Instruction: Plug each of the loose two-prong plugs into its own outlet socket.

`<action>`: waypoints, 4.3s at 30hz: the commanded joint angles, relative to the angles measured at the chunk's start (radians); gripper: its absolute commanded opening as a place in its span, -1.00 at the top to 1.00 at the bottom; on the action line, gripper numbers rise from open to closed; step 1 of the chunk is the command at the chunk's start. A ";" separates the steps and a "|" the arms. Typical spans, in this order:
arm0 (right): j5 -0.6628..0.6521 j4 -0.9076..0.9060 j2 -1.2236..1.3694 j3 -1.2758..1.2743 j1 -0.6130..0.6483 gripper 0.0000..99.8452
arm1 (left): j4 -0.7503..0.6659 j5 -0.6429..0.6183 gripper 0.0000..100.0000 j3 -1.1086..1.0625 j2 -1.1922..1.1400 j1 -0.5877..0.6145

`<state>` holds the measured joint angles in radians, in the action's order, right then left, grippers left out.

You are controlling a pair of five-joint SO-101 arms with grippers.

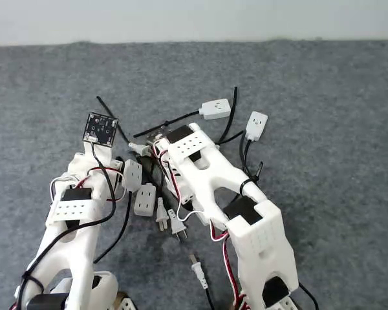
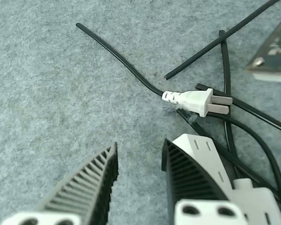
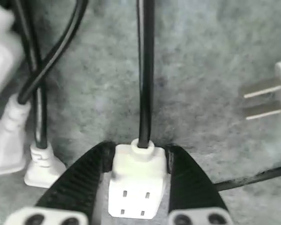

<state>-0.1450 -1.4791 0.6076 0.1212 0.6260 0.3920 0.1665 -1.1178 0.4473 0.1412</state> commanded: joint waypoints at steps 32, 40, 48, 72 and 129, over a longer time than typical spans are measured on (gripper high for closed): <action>-0.146 -0.245 -1.639 -0.264 -0.085 0.98 | -0.031 0.012 0.68 0.004 0.008 0.041; -0.203 -0.246 -1.959 -0.560 -0.088 0.98 | -0.031 0.012 0.68 0.004 0.008 0.040; -0.259 -0.254 -2.147 -0.631 -0.091 0.98 | -0.031 0.012 0.68 0.005 0.008 0.040; -0.287 0.271 -0.877 0.201 -0.630 0.51 | -0.031 0.012 0.68 0.004 0.008 0.038; -0.417 0.550 0.214 0.542 -0.972 0.20 | -0.031 0.011 0.68 0.004 0.008 0.037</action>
<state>-0.5455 -1.0342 0.7933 0.6552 -0.3115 0.3905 0.1711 -1.1178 0.4473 0.1795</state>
